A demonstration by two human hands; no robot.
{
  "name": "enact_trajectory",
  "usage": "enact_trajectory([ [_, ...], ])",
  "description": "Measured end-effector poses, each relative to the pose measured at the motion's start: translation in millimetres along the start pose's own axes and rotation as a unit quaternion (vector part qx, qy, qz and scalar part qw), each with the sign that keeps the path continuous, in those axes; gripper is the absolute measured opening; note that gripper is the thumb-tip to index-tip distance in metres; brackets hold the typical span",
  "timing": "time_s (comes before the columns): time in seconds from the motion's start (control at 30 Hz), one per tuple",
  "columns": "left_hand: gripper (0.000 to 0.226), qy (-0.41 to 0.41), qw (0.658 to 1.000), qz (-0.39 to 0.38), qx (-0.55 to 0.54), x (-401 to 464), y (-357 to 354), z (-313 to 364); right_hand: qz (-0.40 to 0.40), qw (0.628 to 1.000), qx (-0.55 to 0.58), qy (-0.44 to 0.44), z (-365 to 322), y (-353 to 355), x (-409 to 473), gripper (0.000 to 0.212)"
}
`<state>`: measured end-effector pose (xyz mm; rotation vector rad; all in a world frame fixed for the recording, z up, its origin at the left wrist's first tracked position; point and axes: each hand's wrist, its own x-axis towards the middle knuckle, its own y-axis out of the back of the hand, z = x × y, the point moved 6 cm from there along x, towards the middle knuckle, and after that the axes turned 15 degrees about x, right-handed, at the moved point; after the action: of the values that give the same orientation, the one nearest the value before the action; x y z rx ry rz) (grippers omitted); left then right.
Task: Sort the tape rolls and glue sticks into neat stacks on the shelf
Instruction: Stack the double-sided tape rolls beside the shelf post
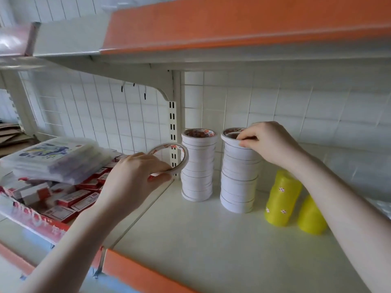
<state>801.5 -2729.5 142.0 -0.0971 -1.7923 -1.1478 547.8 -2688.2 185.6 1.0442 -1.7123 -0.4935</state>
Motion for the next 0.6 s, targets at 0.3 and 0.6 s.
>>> enact_trajectory([
  [0.3, 0.017, 0.001, 0.999, -0.011, -0.043, 19, -13, -17, 0.019, 0.999, 0.004, -0.039, 6, 2, 0, 0.014],
  [0.6, 0.019, -0.033, 0.997, 0.006, -0.065, 33, -15, -27, 0.045, 0.996, 0.029, -0.074, 10, 3, -2, 0.016],
])
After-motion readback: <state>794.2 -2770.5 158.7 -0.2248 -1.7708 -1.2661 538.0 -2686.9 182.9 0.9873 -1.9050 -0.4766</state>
